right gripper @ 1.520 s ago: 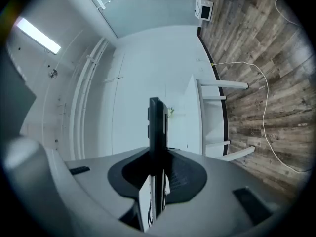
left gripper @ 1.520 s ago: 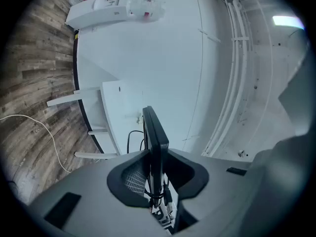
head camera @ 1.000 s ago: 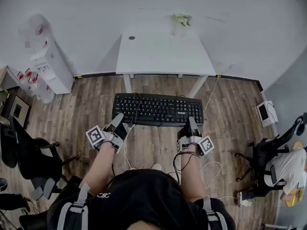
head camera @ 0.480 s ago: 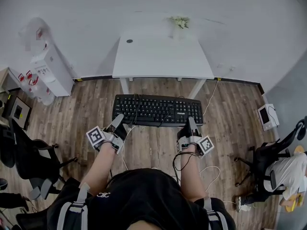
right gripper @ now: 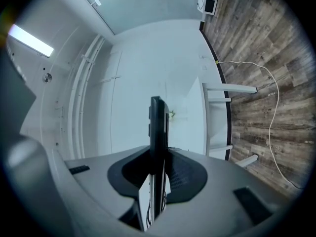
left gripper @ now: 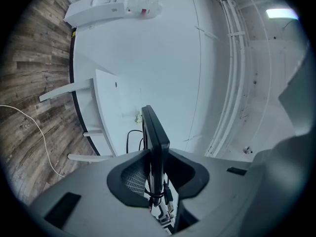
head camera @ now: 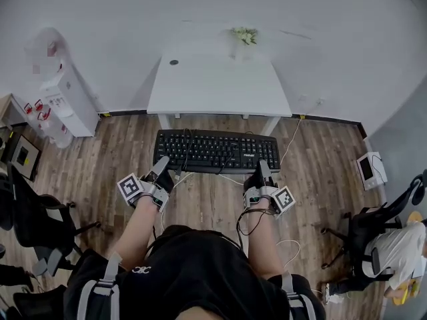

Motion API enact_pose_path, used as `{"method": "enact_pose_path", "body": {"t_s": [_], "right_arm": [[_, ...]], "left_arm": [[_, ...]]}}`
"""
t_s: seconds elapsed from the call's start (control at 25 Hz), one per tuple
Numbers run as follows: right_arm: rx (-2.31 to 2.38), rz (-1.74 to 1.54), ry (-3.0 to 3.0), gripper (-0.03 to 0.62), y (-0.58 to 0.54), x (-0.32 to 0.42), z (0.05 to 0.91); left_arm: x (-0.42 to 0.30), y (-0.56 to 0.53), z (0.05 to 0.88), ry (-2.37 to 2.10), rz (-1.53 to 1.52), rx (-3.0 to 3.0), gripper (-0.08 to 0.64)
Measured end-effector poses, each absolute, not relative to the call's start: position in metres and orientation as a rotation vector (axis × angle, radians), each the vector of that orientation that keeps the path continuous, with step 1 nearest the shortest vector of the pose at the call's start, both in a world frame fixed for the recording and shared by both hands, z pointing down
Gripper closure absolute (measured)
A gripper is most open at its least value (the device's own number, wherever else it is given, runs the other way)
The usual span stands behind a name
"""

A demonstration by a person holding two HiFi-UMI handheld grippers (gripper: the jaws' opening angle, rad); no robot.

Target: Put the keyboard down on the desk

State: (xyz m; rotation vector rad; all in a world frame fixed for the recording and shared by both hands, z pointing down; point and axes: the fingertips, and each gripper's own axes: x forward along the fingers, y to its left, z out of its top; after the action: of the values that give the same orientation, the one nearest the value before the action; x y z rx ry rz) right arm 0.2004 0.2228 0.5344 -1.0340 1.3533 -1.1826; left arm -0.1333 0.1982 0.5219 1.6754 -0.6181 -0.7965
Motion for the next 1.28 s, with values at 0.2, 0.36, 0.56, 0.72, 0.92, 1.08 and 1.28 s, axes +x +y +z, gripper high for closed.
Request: {"method": "enact_pose_path", "body": {"t_s": [0.2,0.36,0.56,0.72,0.92,1.08,1.28], "right_arm": [[-1.025,-1.199,1.364,0.517,0.211,0.208,0.54],[-1.026,-1.225,1.375,0.518,0.196,0.208,0.547],[-1.036,-1.229,1.395,0.518,0.172,0.207,0.553],[-1.034,-1.218,1.404,0.518,0.143,0.214,0.554],[-1.039,-1.202,1.414,0.518,0.09,0.221,0.555],[-1.048,-1.19,1.404,0.517,0.039,0.229,0.559],[-1.052,-1.2,1.409,0.517,-0.034,0.227,0.561]], "left_arm": [[-0.127,0.196,0.528,-0.646,-0.802,1.672,0.471],[-0.128,0.187,0.536,-0.665,-0.819,1.646,0.472],[-0.128,0.167,0.545,-0.659,-0.831,1.642,0.472],[-0.121,0.134,0.55,-0.649,-0.835,1.644,0.471],[-0.113,0.076,0.554,-0.626,-0.832,1.664,0.471],[-0.105,0.022,0.558,-0.615,-0.816,1.67,0.471],[-0.108,-0.051,0.56,-0.624,-0.813,1.663,0.471]]}}
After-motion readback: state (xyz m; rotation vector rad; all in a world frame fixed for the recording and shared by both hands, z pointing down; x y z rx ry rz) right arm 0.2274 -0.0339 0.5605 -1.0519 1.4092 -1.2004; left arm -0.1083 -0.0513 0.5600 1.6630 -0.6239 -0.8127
